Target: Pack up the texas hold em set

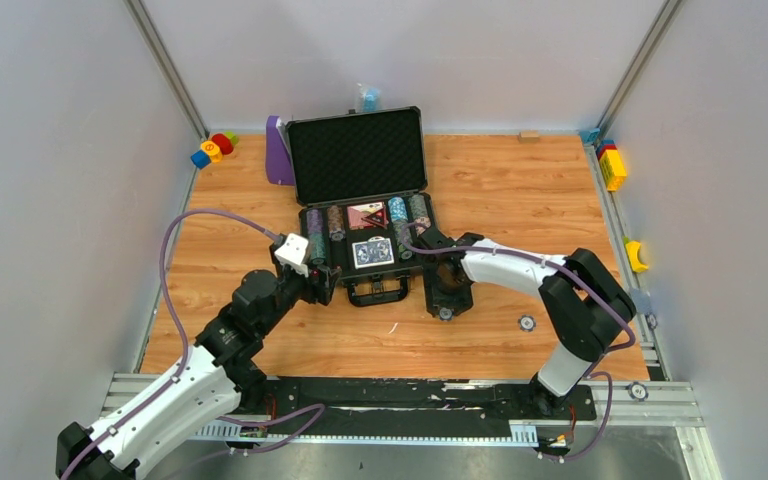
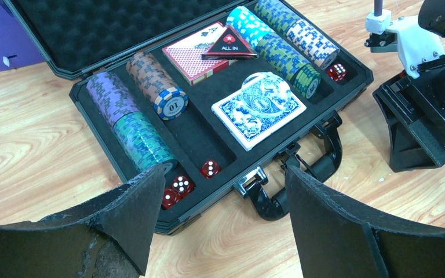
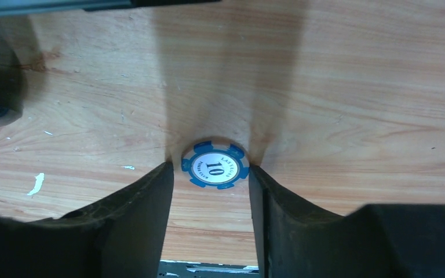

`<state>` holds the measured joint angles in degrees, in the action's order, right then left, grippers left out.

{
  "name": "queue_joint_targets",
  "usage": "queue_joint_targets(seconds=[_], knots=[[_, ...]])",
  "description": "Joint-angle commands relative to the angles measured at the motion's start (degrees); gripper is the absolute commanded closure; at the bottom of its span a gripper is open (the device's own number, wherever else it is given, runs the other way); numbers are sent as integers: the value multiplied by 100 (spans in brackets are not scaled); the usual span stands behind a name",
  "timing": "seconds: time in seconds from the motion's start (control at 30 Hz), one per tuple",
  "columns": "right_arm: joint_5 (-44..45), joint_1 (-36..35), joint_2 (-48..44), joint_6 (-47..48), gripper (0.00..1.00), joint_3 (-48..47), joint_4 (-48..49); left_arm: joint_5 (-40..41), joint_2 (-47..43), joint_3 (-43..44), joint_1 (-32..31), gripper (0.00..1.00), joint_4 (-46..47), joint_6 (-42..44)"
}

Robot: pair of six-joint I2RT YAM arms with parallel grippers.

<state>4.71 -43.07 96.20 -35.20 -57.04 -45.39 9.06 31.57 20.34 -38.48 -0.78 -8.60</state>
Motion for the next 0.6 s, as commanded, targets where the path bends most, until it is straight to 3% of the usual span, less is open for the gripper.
queue_joint_targets(seconds=[0.0,0.37,0.57], knots=[[149,9,212,34,52,160,274,-19,-134,46,31,16,128,60],[450,-39,141,37,57,20,-58,-1,-97,54,33,16,123,61],[654,-117,199,40,55,-219,-288,4,-107,63,33,16,104,56]])
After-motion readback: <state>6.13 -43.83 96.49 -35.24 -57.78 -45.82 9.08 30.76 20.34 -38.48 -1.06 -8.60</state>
